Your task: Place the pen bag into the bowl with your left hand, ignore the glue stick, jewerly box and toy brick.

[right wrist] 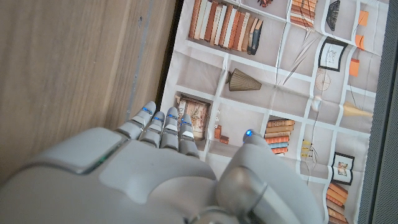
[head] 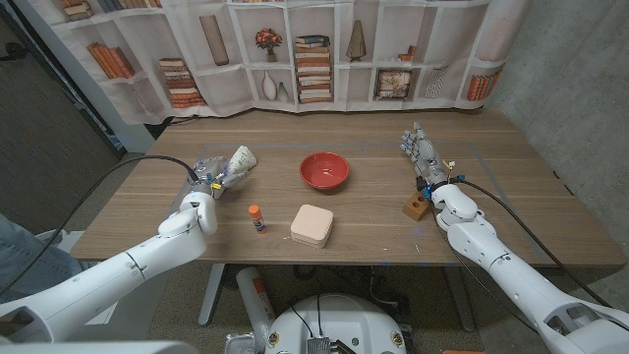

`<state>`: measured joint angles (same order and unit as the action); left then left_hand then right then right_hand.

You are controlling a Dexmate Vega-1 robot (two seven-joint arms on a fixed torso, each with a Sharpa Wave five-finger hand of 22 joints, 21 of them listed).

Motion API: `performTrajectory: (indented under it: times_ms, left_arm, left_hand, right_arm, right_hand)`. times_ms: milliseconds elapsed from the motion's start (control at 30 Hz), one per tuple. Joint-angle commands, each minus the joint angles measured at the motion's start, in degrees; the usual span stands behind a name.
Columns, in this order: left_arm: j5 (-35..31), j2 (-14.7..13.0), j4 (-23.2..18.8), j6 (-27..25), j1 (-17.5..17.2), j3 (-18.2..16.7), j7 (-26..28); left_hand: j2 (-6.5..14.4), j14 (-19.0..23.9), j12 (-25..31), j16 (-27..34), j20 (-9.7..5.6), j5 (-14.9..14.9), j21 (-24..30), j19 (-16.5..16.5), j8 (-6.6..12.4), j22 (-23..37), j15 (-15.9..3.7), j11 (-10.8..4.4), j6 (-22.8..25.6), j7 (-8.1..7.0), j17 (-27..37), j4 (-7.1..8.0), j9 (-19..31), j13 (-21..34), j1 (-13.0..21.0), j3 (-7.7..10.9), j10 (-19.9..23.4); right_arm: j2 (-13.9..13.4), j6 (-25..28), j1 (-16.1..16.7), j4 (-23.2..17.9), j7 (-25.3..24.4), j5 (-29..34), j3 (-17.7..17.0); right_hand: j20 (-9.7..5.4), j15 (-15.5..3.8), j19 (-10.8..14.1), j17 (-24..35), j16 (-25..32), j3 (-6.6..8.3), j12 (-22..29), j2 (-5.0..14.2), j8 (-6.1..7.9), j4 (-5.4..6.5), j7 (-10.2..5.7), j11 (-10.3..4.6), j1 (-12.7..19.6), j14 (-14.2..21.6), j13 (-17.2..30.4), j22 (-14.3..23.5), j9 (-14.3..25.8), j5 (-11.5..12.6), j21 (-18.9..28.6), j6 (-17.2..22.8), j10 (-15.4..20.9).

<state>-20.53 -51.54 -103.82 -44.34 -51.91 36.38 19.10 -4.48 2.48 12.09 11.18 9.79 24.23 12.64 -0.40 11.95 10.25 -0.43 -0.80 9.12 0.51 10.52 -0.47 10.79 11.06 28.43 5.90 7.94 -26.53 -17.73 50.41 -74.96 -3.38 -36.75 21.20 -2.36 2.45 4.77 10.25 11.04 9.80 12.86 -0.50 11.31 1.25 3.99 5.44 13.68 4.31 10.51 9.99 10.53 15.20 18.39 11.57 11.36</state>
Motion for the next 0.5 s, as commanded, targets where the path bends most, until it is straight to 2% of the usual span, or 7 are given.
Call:
performTrajectory:
  times_ms: [33, 167, 300, 400, 500]
  left_arm:
    - [-0.6, 0.2, 0.1, -2.3, 1.7, 1.9, -1.8]
    - [-0.8, 0.4, 0.4, -2.6, 2.4, 2.6, -2.4]
    - [-0.9, 0.5, 0.6, -2.9, 2.9, 3.1, -2.7]
    - [-0.9, 0.8, 0.7, -3.1, 3.0, 3.2, -2.6]
    - [-0.8, 0.9, 0.7, -3.4, 3.2, 3.3, -2.7]
  left_hand:
    - [0.3, 0.6, 0.1, 0.1, 1.01, 0.4, 1.0, 1.9, 0.21, 0.2, 0.45, -0.02, 0.9, 0.19, 0.1, -0.31, 0.3, 0.2, 1.6, 0.04, 0.3]
    - [1.6, 2.1, 0.5, 0.4, 1.81, 0.6, 1.7, 5.3, 0.63, 0.2, 0.12, -0.4, 2.3, 0.02, 0.1, -1.64, 0.4, 0.2, 4.9, 1.08, 1.5]
    - [3.1, 4.0, 0.6, 0.6, 1.78, 0.5, 2.4, 8.8, 0.82, 0.2, -0.64, -0.91, 3.4, -0.54, 0.1, -3.13, 0.4, 0.2, 8.4, 2.3, 2.7]
    - [4.3, 6.3, 0.8, 0.9, 1.91, 0.0, 3.6, 13.7, 0.89, 0.3, -1.52, -2.14, 4.5, -0.69, 0.1, -4.72, 0.4, 0.2, 12.1, 3.5, 4.1]
    - [5.4, 8.4, 0.8, 1.3, 1.72, -0.5, 4.4, 17.1, 0.83, 0.3, -2.17, -3.14, 5.0, -1.09, 0.2, -5.7, 0.5, 0.2, 14.5, 4.45, 4.9]
  right_arm:
    - [0.0, 0.0, 0.0, 0.2, 0.2, -0.2, -0.1]
    - [0.0, 0.0, 0.0, 0.5, 0.3, -0.3, -0.1]
    - [0.1, -0.1, 0.0, 0.7, 0.4, -0.4, -0.2]
    - [0.1, -0.1, 0.0, 0.9, 0.5, -0.4, -0.1]
    - [0.1, -0.1, 0.0, 1.1, 0.7, -0.5, -0.1]
  right_hand:
    - [-0.26, 0.02, 0.6, 0.3, -0.1, -0.02, -0.2, 0.08, -0.07, -0.01, -0.14, -0.06, 0.2, 0.6, 0.2, 0.3, 0.3, 0.0, -0.1, 0.4, 0.6]
    - [-0.24, 0.02, 0.6, 0.3, -0.1, -0.03, -0.2, 0.1, -0.05, -0.03, -0.16, -0.08, 0.2, 0.7, 0.3, 0.3, 0.3, 0.0, -0.2, 0.4, 0.6]
    - [-0.24, -0.01, 0.6, 0.3, -0.1, -0.05, -0.2, 0.12, -0.05, -0.05, -0.15, 0.0, 0.2, 0.7, 0.3, 0.3, 0.3, 0.0, -0.3, 0.5, 0.6]
    - [-0.24, 0.0, 0.6, 0.3, -0.1, -0.05, -0.2, 0.12, -0.05, -0.05, -0.13, 0.01, 0.2, 0.7, 0.3, 0.3, 0.3, 0.0, -0.3, 0.5, 0.6]
    - [-0.21, -0.02, 0.7, 0.3, 0.0, -0.07, -0.2, 0.13, -0.04, -0.07, -0.14, -0.03, 0.2, 0.7, 0.3, 0.3, 0.3, 0.0, -0.3, 0.5, 0.6]
